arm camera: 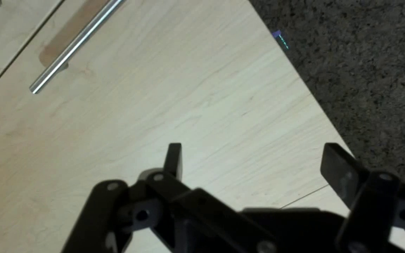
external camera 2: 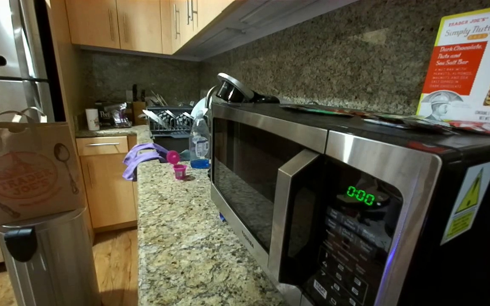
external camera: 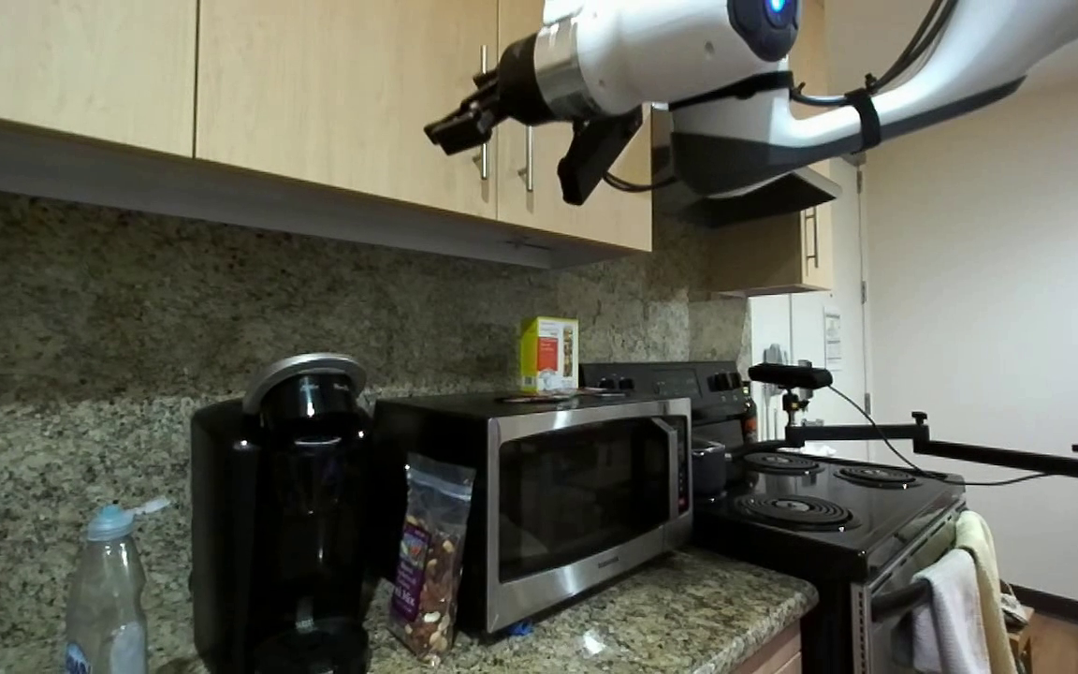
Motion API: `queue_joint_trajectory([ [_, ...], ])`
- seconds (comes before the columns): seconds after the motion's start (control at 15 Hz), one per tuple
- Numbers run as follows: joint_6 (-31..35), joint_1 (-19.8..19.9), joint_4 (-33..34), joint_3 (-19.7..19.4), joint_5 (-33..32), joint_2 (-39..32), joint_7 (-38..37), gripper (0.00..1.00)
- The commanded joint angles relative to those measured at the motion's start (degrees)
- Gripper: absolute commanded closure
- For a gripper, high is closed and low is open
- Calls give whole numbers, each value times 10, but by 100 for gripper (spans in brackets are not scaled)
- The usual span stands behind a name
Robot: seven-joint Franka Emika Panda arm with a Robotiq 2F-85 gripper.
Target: Open the coffee maker machine
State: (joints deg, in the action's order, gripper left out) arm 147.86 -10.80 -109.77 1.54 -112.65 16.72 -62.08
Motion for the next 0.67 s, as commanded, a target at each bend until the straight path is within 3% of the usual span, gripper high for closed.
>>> queue_joint_trajectory([
  [0.0,0,1,4,-2,0,0,0,0],
  [0.27,0,2,14,-8,0,1,0,0],
  [0.47,58,-1,0,-17,-12,-14,-1,0],
  [0.6,115,4,-52,-33,43,-1,19,0],
])
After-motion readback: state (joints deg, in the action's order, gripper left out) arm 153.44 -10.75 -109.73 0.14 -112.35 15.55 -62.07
